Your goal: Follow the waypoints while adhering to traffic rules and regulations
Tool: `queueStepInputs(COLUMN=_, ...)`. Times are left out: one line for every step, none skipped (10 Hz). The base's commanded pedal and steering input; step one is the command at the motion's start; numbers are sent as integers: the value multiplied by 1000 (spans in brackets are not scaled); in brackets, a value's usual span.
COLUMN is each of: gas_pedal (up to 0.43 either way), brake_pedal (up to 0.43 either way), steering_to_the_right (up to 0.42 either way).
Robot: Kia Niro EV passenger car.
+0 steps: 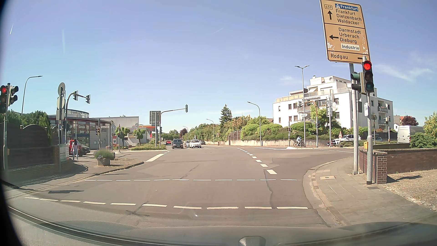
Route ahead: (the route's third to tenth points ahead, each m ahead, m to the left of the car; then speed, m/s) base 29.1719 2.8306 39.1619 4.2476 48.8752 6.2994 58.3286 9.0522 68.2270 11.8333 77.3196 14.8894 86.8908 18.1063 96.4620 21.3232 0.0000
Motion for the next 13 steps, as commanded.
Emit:
queueStepInputs(gas_pedal=0, brake_pedal=366, steering_to_the_right=-5)
queueStepInputs(gas_pedal=0, brake_pedal=366, steering_to_the_right=-5)
queueStepInputs(gas_pedal=0, brake_pedal=366, steering_to_the_right=-5)
queueStepInputs(gas_pedal=0, brake_pedal=366, steering_to_the_right=-5)
queueStepInputs(gas_pedal=0, brake_pedal=366, steering_to_the_right=-5)
queueStepInputs(gas_pedal=0, brake_pedal=366, steering_to_the_right=-5)
queueStepInputs(gas_pedal=0, brake_pedal=366, steering_to_the_right=-5)
queueStepInputs(gas_pedal=0, brake_pedal=366, steering_to_the_right=-5)
queueStepInputs(gas_pedal=0, brake_pedal=366, steering_to_the_right=-5)
queueStepInputs(gas_pedal=0, brake_pedal=366, steering_to_the_right=-5)
queueStepInputs(gas_pedal=0, brake_pedal=366, steering_to_the_right=-5)
queueStepInputs(gas_pedal=0, brake_pedal=366, steering_to_the_right=-5)
queueStepInputs(gas_pedal=0, brake_pedal=366, steering_to_the_right=-5)
